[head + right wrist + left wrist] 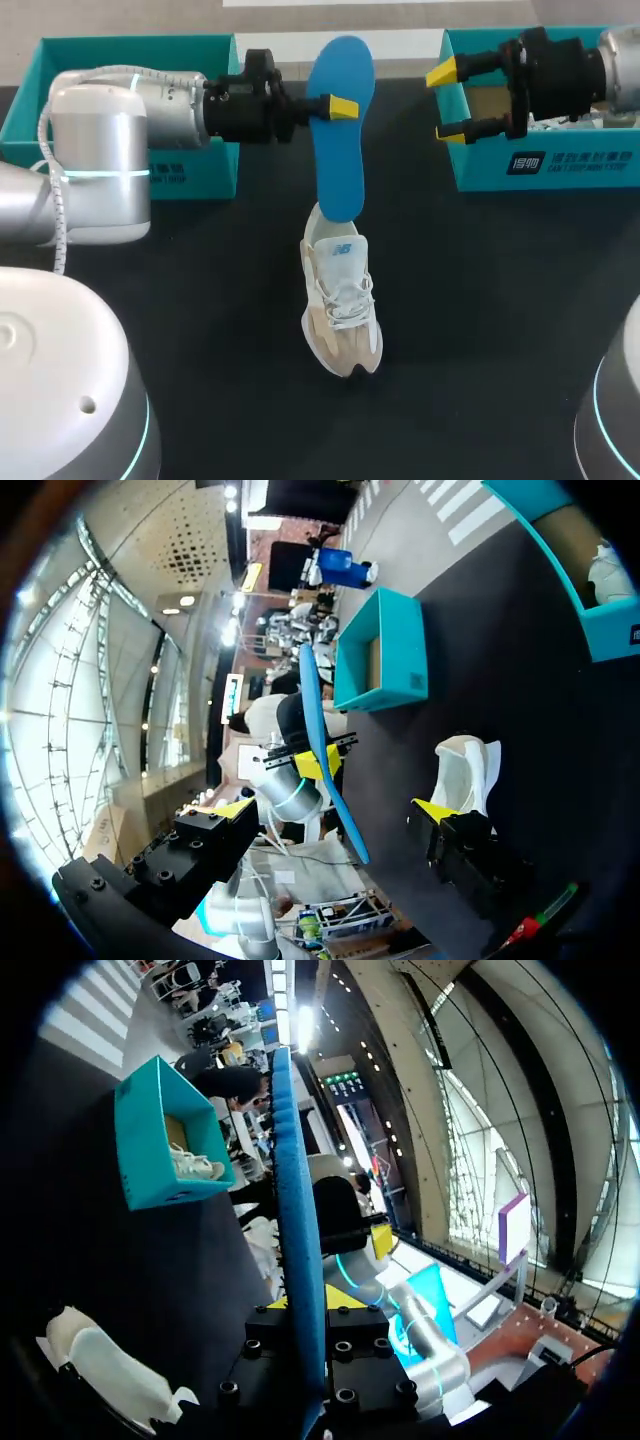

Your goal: Take the shoe out of the shoebox, open the shoe tongue, remove and reinsert the insole, then place the shoe into the shoebox

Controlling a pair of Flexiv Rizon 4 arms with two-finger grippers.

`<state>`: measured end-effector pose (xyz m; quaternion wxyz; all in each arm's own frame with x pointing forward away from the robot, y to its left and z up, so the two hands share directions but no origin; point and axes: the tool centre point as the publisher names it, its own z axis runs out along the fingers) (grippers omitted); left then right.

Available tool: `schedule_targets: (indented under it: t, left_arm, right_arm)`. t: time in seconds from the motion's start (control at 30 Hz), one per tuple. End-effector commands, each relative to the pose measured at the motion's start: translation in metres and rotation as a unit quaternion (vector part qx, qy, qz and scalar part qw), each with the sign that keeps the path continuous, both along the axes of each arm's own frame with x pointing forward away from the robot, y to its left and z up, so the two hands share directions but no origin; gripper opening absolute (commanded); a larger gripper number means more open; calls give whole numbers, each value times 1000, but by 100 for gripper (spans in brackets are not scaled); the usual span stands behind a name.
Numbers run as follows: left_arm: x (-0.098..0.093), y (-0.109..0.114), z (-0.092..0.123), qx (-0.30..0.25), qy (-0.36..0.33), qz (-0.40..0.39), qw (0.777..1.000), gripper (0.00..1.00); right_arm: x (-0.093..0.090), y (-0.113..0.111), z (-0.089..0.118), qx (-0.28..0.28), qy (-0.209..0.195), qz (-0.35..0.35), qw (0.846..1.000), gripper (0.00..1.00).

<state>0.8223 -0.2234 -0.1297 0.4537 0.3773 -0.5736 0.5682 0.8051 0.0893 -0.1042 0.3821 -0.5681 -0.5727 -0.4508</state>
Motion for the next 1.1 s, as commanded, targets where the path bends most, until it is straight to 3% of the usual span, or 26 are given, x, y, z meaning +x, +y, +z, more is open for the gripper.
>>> schedule_targets:
  t: [0.03,0.33,0.6,0.87,1.0,1.03,1.1]
  left_arm:
    - [12,-11,-14,-17,93,-7,996,0]
    - [22,-17,-20,-4,90,-22,996,0]
    - [29,-22,-27,13,114,-29,993,0]
    - [22,-27,-32,17,133,-32,990,0]
    - [20,-27,-33,21,145,-32,989,0]
    - [19,-27,-33,18,150,-31,988,0]
    - [18,-25,-34,19,158,-31,987,0]
  right_arm:
    - [-18,8,21,-108,-16,-43,993,100]
    - [-24,22,40,-254,-26,-33,966,100]
    - [-27,36,44,-377,-13,-41,925,100]
    - [-21,55,48,-505,11,-45,862,100]
    - [-13,66,47,-579,26,-26,815,100]
    - [-12,68,46,-583,25,-32,811,100]
    - [-8,71,46,-612,31,-32,790,100]
